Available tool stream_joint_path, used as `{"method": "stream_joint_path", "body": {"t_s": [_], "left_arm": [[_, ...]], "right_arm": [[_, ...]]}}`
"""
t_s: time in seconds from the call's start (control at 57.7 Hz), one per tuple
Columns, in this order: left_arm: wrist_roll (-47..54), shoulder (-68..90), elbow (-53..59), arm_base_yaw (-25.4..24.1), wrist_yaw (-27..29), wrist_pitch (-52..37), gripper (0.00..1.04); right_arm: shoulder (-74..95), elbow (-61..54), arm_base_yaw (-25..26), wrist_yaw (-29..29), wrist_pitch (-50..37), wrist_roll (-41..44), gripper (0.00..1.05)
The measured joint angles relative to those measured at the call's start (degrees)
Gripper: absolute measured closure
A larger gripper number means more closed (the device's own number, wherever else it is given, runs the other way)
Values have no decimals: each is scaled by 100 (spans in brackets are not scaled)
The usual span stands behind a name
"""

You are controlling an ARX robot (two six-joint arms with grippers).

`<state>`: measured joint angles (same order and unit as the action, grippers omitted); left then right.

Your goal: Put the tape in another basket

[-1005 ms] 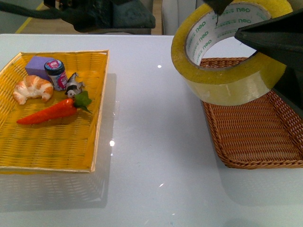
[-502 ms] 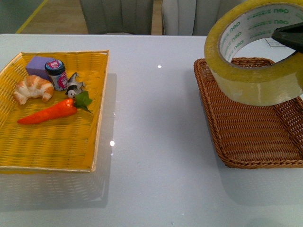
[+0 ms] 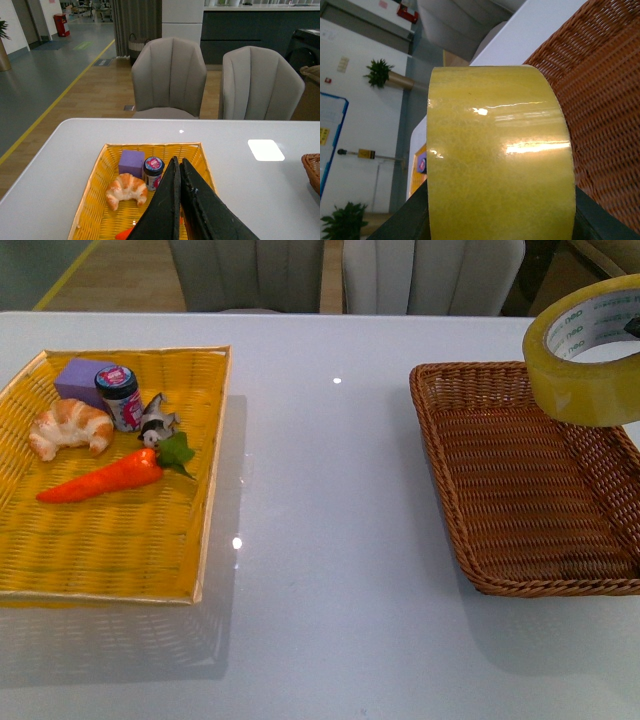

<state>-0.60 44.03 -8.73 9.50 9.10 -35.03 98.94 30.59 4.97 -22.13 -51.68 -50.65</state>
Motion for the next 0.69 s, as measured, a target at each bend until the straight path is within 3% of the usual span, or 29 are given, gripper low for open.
{"method": "stream_joint_path", "body": {"t_s": [0.277,0.346,0.416,0.693], "left_arm": [[0,-807,382,-356,-339,428,103],[2,-1032,459,-699,-809,586,103],[4,-1266,531,-905,-850,743,103],[13,-1843,796,-925,-909,981,103]], "right_arm": [[1515,1189,11,315,57,-389,59],[1805,1427,11,352,101,-481,59],[2151,1714,9,402,179,-579,59],[2955,2487,-46,627,264,-1023,59]]}}
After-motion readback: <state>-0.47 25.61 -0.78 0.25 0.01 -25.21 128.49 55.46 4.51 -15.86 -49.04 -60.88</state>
